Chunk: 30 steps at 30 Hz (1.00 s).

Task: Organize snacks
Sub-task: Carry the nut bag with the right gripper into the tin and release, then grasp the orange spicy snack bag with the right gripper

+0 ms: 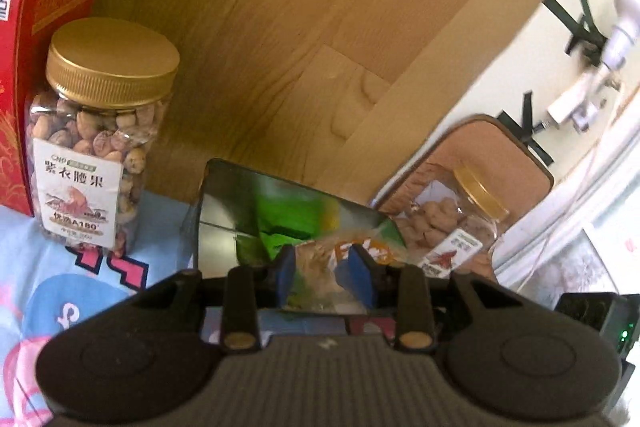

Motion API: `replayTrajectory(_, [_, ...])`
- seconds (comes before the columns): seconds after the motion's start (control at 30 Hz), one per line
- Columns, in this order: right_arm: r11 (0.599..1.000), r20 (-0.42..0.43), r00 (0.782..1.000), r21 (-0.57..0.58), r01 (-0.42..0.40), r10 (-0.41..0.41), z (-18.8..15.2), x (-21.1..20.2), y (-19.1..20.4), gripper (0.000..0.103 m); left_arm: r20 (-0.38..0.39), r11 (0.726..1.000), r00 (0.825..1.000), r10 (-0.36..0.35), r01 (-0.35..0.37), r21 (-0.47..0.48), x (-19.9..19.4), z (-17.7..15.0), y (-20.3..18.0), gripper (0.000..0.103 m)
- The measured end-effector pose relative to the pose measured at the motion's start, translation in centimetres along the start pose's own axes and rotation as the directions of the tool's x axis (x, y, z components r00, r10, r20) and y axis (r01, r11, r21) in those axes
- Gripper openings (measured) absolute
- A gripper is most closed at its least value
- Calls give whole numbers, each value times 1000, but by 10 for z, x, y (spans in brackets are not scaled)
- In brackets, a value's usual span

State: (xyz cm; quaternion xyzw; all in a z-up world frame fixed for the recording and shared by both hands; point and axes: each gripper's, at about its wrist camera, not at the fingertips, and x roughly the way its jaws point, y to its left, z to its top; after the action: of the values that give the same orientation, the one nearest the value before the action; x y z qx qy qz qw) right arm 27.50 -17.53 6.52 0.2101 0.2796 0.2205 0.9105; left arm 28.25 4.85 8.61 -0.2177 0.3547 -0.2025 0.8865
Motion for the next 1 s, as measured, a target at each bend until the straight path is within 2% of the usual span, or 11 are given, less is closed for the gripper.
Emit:
replayTrajectory(0.03, [1000, 6, 1000, -10, 6, -6, -3, -5, -1, 56, -4, 1000, 1000, 5, -5, 13, -1, -3, -2, 29])
replayTrajectory(0.2, [999, 42, 999, -43, 30, -29, -16, -35, -6, 54, -44, 999, 999, -3, 5, 42, -5, -24, -14, 29])
replayTrajectory(0.33, [1000, 56, 998, -25, -1, 2, -30, -71, -19, 55, -82, 996, 996, -23, 31, 88, -16, -54, -22, 29])
replayTrajectory(0.47, [999, 9, 1000, 43, -21, 20, -62, -103, -40, 55, -146, 992, 988, -52, 68, 110, -18, -83, -28, 29])
replayTrajectory(0.53, [999, -26, 1000, 29, -14, 15, -79, -116, -46, 55, -175, 990, 983, -51, 73, 119, -16, -95, -30, 29])
replayTrajectory(0.7, [986, -102, 993, -161, 35, -52, -115, -119, -29, 57, -210, 992, 978, 11, 16, 126, -7, -114, -29, 29])
replayTrajectory(0.8, [932, -121, 985, -356, 73, -123, -136, -114, -7, 75, -216, 995, 975, 47, -27, 96, -8, -118, -22, 32])
replayTrajectory(0.83, [906, -119, 983, -415, 80, -141, -141, -113, 1, 77, -215, 997, 976, 40, -23, 78, -12, -118, -20, 32])
replayTrajectory(0.9, [834, -94, 974, -537, 125, -206, -154, -109, 15, 76, -217, 998, 976, 19, -6, 57, -18, -118, -20, 32])
replayTrajectory(0.97, [856, -113, 975, -505, 110, -192, -150, -112, 9, 62, -216, 998, 976, -9, 20, 52, -27, -121, -26, 32])
replayTrajectory(1.0, [865, -104, 975, -486, 123, -197, -147, -115, 5, 46, -218, 998, 976, -23, 36, 54, -30, -124, -30, 32])
